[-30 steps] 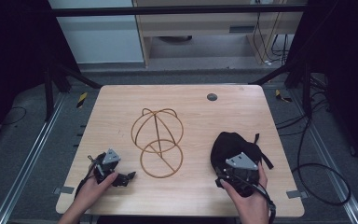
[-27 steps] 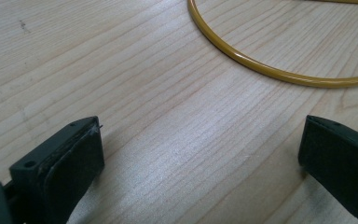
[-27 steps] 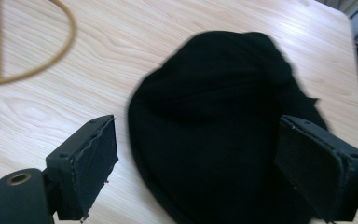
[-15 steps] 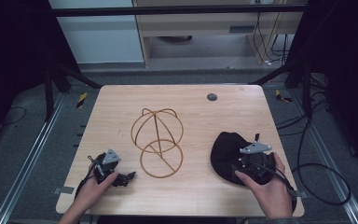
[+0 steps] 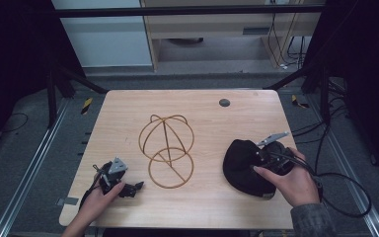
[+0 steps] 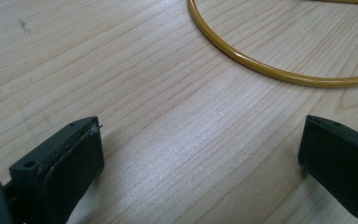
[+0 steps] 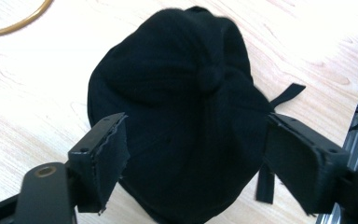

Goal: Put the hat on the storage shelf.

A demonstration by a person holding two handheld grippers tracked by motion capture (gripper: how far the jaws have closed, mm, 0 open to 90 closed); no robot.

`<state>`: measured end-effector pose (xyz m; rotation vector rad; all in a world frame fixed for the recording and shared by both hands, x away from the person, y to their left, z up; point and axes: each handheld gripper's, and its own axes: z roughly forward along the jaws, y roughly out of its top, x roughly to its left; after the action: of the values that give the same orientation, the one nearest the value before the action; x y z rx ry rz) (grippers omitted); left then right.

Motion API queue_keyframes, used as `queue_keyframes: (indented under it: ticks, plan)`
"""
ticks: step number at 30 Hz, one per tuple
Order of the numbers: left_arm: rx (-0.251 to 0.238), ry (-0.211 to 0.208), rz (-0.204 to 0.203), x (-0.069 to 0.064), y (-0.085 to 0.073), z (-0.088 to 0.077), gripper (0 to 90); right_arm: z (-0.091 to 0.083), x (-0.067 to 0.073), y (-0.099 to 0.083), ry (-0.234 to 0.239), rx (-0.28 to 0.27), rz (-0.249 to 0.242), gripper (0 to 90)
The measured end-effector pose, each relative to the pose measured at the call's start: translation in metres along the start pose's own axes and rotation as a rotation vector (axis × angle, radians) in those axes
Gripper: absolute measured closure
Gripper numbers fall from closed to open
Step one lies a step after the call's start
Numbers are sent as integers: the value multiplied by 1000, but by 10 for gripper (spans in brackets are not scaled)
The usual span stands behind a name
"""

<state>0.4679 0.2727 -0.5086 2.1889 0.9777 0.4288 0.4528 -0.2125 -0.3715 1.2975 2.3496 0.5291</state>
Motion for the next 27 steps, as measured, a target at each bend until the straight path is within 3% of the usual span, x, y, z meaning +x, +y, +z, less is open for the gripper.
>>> queue_keyframes:
  ticks: [5, 13, 20, 27]
  plan:
    - [1, -5, 5, 0, 0, 0, 0, 6, -3, 10, 46, 26, -4, 258]
    - [0, -6, 5, 0, 1, 1, 0, 28, -12, 27, 50, 87, -24, 333]
    - [0, -6, 6, 0, 1, 1, 0, 42, -20, 31, 92, 110, -3, 414]
    - [0, -7, 7, -1, 1, 1, 0, 49, -22, 31, 104, 144, -4, 472]
